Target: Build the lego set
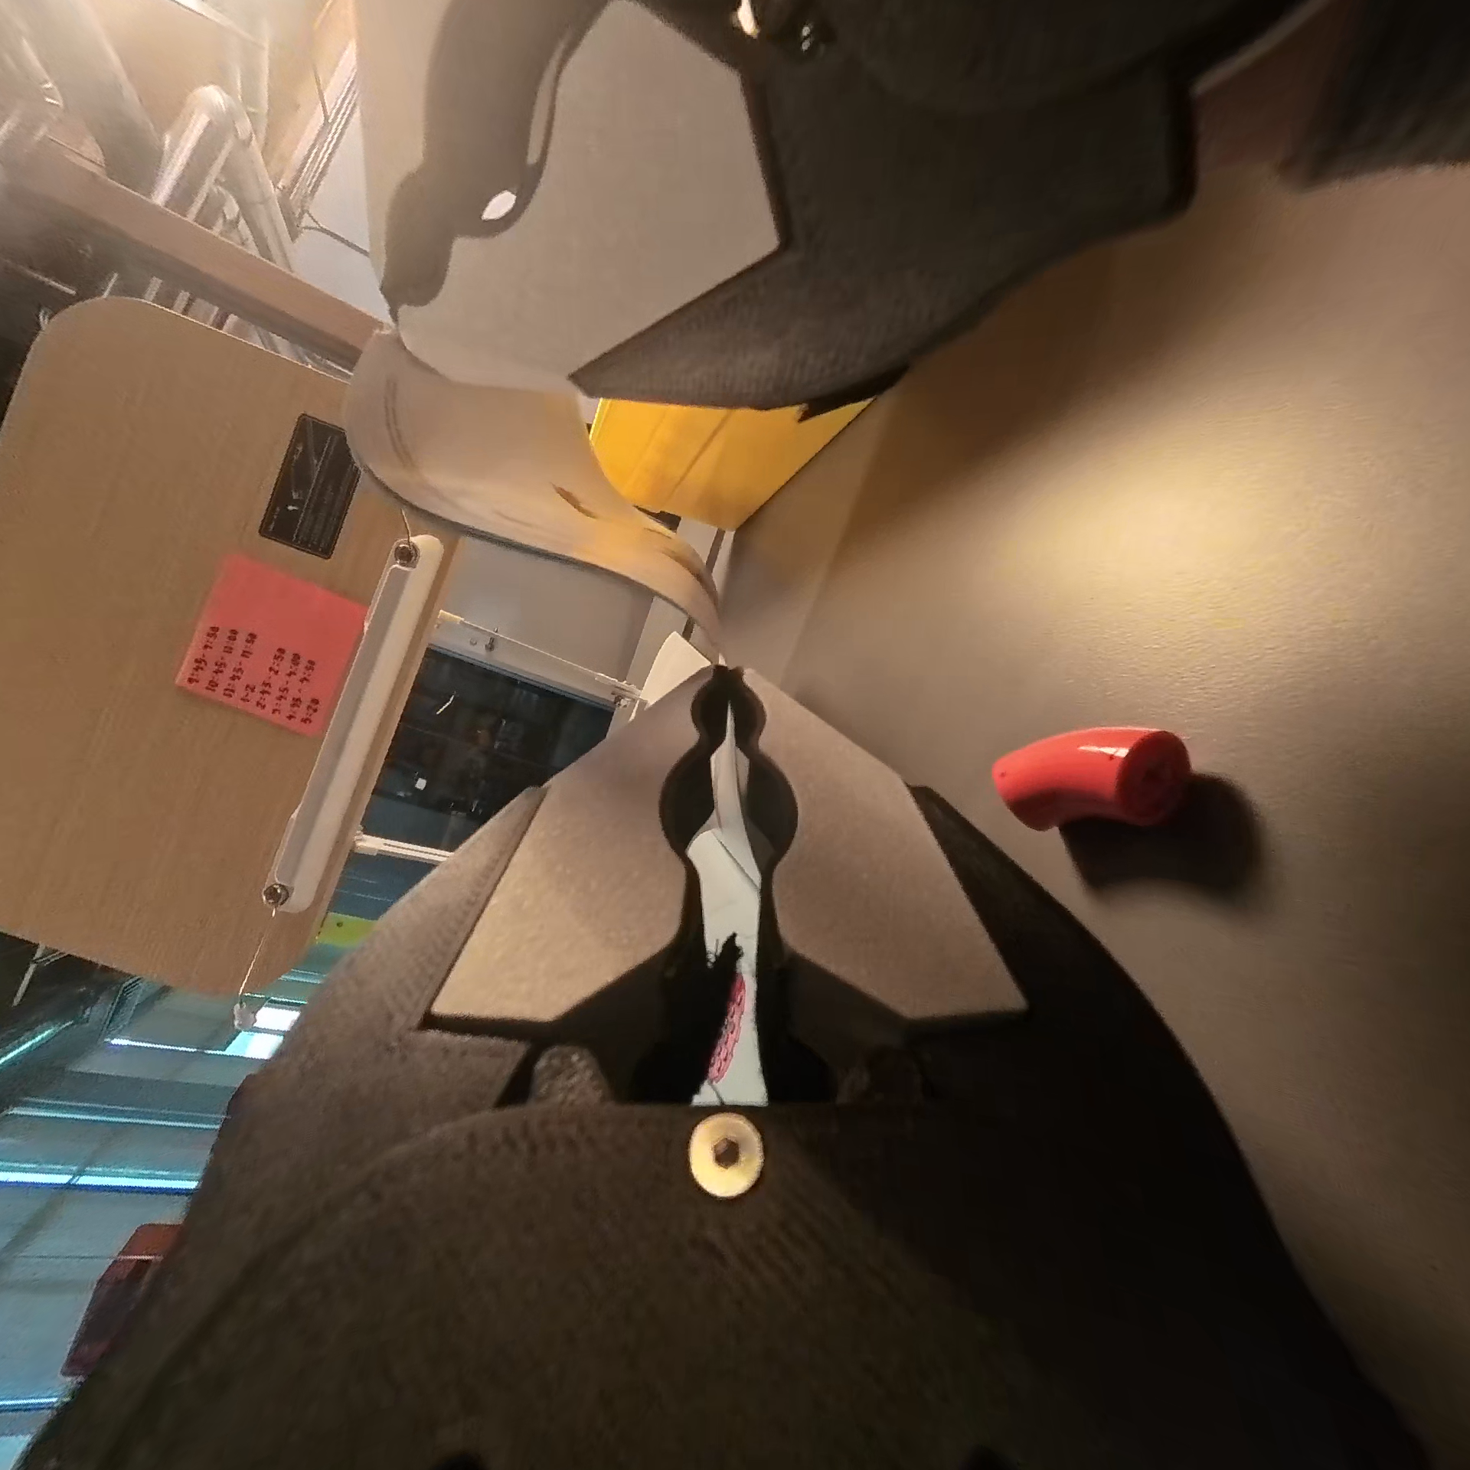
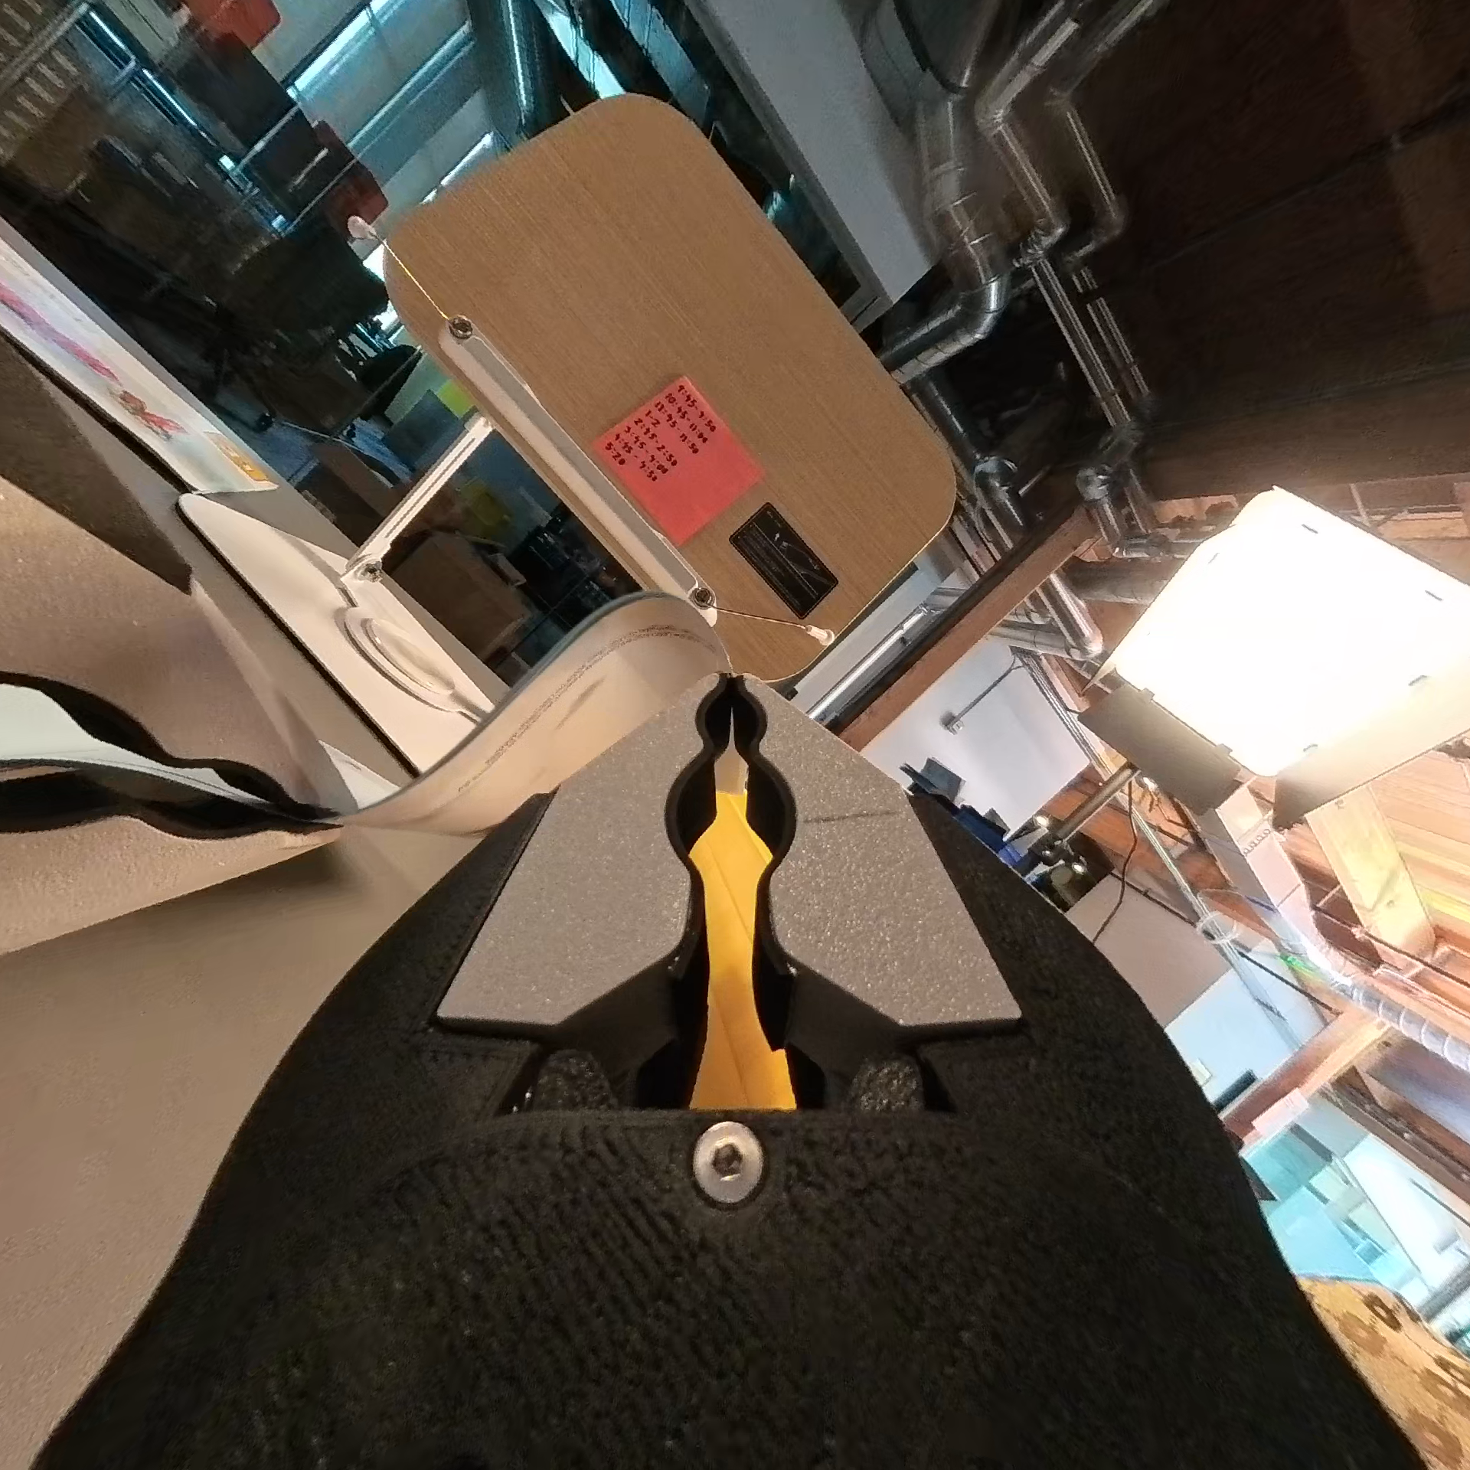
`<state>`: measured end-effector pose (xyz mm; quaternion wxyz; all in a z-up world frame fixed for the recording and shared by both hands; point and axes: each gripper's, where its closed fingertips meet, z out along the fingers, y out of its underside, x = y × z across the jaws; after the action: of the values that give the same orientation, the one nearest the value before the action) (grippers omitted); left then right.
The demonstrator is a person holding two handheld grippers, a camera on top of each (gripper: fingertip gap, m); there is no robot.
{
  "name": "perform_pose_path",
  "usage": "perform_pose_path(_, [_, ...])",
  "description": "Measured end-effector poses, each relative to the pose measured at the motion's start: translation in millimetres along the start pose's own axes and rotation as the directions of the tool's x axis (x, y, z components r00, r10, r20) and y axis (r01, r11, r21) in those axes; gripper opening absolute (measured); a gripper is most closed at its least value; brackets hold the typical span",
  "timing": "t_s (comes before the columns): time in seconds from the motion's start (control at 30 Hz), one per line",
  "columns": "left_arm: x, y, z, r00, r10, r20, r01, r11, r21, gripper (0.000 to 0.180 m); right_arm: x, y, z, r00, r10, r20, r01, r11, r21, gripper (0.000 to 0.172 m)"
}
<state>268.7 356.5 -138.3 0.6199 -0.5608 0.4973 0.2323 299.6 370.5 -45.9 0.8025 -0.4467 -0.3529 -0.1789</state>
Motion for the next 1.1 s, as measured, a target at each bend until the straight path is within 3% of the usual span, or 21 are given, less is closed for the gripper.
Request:
perform_pose_path(0.43, [16.4,-10.9,-2.1,0.994,0.091,-0.055,-0.089,0.995,0.049,0.0,-1.6,-0.1,0.4,1.0,0.003,0.008,-0.003,1.0,0.002,0.0])
perform_pose_path(0.63, [12.3,-11.0,-2.4,0.999,0.023,-0.049,-0.02,0.999,0.05,0.0,-6.4,1.1,1.2,0.999,0.004,0.035,-0.004,1.0,-0.002,0.0])
perform_pose_path(0.67, [12.0,-11.6,-3.0,0.998,-0.005,-0.058,0.008,0.999,0.052,0.001,-8.2,1.9,1.7,0.999,0.01,0.046,-0.01,1.0,-0.004,0.0])
perform_pose_path(0.73, [10.6,-11.8,-6.2,0.995,-0.062,-0.078,0.066,0.997,0.044,0.021,-10.7,3.6,2.3,0.998,0.022,0.065,-0.021,1.0,-0.01,0.0])
perform_pose_path(0.87, [-2.5,-16.5,-26.4,0.989,-0.12,-0.086,0.122,0.992,0.013,0.039,-13.0,4.7,3.2,0.994,0.06,0.091,-0.059,0.998,-0.016,0.0])
perform_pose_path(1.1, [-45.5,-49.7,-107.9,0.993,-0.109,0.044,0.105,0.991,0.081,0.033,-26.7,-21.2,10.5,0.976,0.133,0.172,-0.138,0.99,0.017,0.0])
